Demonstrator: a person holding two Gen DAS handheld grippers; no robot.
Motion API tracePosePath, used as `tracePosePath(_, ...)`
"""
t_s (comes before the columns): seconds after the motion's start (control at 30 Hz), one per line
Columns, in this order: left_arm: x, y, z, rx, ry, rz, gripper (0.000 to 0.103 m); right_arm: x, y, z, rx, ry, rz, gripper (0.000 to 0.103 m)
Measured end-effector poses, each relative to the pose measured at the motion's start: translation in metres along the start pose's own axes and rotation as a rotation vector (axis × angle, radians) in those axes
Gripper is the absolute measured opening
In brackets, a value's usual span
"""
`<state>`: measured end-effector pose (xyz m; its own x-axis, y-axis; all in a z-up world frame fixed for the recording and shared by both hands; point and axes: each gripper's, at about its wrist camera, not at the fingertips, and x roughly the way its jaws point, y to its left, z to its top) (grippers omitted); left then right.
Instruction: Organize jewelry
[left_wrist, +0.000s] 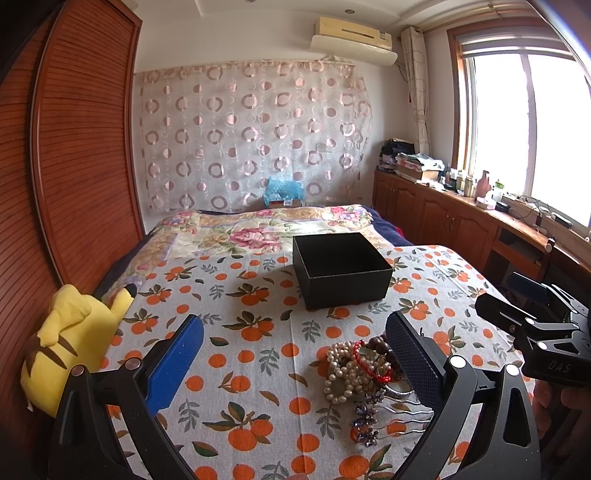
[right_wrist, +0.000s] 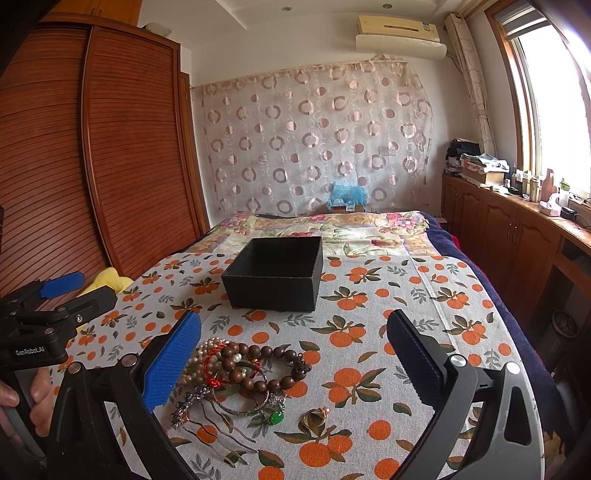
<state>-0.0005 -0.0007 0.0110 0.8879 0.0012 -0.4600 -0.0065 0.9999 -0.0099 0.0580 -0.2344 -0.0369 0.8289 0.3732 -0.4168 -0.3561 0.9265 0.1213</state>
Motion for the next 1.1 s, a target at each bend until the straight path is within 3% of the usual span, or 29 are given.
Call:
tracePosePath(0.27,-0.004,-0.005,0.009,0.0,0.005,0.001,0.095,0.0,0.001,0.0,-0.001,0.0,0.001,0.101)
tracePosePath(0.7,0.011,0.001,-0.011,0.014,0.061,-0.01,0.095,0.009,0.003,-0.007,-0.019,0.043,0.048,0.1)
tracePosePath(1.1,0.03,0.009,-0.027,0.014,0.126,-0.011,0.095,0.039,0.02,-0.016,-0.081,0.155,0.149,0.07)
